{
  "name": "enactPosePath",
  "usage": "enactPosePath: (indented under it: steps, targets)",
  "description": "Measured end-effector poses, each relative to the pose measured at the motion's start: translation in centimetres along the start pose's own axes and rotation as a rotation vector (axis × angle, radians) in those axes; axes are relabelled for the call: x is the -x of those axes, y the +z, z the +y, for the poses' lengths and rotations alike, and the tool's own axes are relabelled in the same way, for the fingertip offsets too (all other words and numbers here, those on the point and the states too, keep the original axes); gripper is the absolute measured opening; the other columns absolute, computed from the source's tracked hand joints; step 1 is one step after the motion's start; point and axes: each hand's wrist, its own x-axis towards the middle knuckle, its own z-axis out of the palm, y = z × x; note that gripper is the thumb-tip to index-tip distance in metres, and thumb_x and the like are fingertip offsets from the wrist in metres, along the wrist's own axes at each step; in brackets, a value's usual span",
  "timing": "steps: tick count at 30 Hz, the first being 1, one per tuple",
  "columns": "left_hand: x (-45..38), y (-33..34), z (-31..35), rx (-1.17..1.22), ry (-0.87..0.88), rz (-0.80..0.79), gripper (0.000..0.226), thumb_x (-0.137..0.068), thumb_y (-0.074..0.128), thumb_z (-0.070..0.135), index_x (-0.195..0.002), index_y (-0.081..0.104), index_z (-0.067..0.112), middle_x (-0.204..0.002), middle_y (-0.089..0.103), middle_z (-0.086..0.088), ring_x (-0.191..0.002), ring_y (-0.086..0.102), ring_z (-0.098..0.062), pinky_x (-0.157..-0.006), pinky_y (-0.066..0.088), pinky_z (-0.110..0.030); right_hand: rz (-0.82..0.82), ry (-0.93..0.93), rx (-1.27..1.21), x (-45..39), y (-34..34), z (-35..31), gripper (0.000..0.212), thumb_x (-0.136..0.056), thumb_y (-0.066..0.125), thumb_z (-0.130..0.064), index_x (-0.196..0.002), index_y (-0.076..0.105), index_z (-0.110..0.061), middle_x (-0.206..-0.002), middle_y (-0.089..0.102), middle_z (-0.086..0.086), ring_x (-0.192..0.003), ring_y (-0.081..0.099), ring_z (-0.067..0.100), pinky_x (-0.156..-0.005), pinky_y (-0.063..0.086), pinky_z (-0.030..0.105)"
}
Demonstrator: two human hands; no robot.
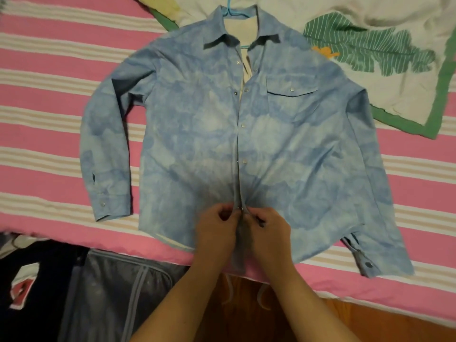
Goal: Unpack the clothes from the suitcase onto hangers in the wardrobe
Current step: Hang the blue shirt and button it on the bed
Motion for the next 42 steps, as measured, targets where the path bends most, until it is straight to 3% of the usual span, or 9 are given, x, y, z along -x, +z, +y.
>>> enactPosePath:
  steps: [12,18,22,25,29,32,36,39,42]
  targets:
    - [1.1,-0.1,0.4,0.07,-0.022,-0.003,0.013,-0.091,0.072,0.015,-0.089,0.076,0.027,-0.081,0.073,0.012,-0.078,0.066,0.006,-0.067,0.046,-0.008,-0.005,-0.073,0.028,0.1,-0.5,-0.8,0.013,-0.09,0.068,-0.009,-0.097,0.079,-0.012,-0.083,0.063,-0.005,-0.072,0.048,0.001,-0.069,0.033,0.001]
    - [1.8,-0.5,1.2,0.195,-0.133,-0.006,0.026,-0.091,0.07,0.01,-0.079,0.07,0.033,-0.079,0.073,0.014,-0.079,0.068,0.0,-0.076,0.053,-0.018,0.001,-0.229,0.15,0.7,0.5,-0.3,0.019,-0.095,0.059,-0.018,-0.091,0.077,-0.014,-0.075,0.056,-0.001,-0.067,0.052,0.013,-0.061,0.039,0.028]
    - [2.2,-0.5,1.4,0.2,-0.158,-0.03,0.025,-0.089,0.072,0.01,-0.076,0.072,0.031,-0.079,0.074,0.009,-0.081,0.07,-0.004,-0.077,0.054,-0.022,0.046,-0.185,0.109,1.6,0.1,0.2,0.017,-0.094,0.064,-0.012,-0.078,0.069,-0.011,-0.072,0.052,-0.01,-0.067,0.05,0.008,-0.06,0.032,0.017]
    - [1.6,-0.8,-0.6,-0.275,0.106,-0.212,0.016,-0.09,0.064,0.016,-0.082,0.077,0.022,-0.079,0.074,0.004,-0.08,0.069,-0.011,-0.073,0.051,-0.024,-0.042,-0.327,0.449,2.0,-1.0,1.9,0.014,-0.08,0.071,-0.003,-0.089,0.072,-0.013,-0.082,0.055,0.0,-0.076,0.053,0.019,-0.064,0.04,0.026]
    - [-3.2,-1.4,-3.7,-0.892,0.7,-0.037,0.046,-0.078,0.043,0.02,-0.117,0.067,0.016,-0.119,0.064,-0.014,-0.112,0.061,-0.037,-0.089,0.053,-0.044,-0.225,-0.208,0.772,-0.1,-1.4,2.6,0.018,-0.084,0.062,-0.018,-0.1,0.068,-0.015,-0.105,0.058,0.009,-0.099,0.055,0.035,-0.081,0.051,0.043]
    - [-7.6,-2.7,-4.2,-0.994,0.549,-0.134,0.07,-0.089,0.05,0.027,-0.157,0.031,0.027,-0.163,0.027,-0.018,-0.15,0.026,-0.041,-0.114,0.032,-0.057,-0.03,-0.309,0.551,-3.4,-0.7,0.4,0.011,-0.084,0.062,-0.007,-0.093,0.069,-0.007,-0.098,0.06,0.014,-0.091,0.057,0.036,-0.08,0.051,0.042]
    - [-8.3,-4.7,-7.0,-1.209,0.245,-0.24,0.074,-0.1,0.028,0.063,-0.159,-0.009,0.038,-0.169,-0.012,-0.005,-0.155,-0.008,-0.032,-0.112,0.02,-0.069,-0.136,-0.252,0.504,-8.0,1.8,-1.2,0.026,-0.093,0.055,-0.012,-0.117,0.062,-0.006,-0.121,0.056,0.016,-0.111,0.051,0.036,-0.09,0.044,0.04]
    - [-6.3,-4.5,-6.0,-1.377,0.149,-0.264,0.077,-0.101,0.026,0.061,-0.161,-0.01,0.028,-0.167,0.001,-0.017,-0.151,0.013,-0.041,-0.106,0.034,-0.061,-0.212,-0.112,0.575,-10.5,2.2,-0.5,0.045,-0.093,0.06,-0.039,-0.127,0.049,-0.013,-0.127,0.045,0.011,-0.12,0.042,0.032,-0.096,0.044,0.041]
    - [-6.5,-3.6,-2.6,-1.42,0.168,-0.167,0.056,-0.1,0.042,0.038,-0.153,0.034,0.021,-0.142,0.046,-0.016,-0.122,0.054,-0.035,-0.095,0.044,-0.043,-0.175,-0.085,0.614,-11.7,2.6,-0.3,0.056,-0.086,0.063,-0.052,-0.125,0.043,-0.017,-0.125,0.041,0.008,-0.118,0.04,0.029,-0.093,0.048,0.043]
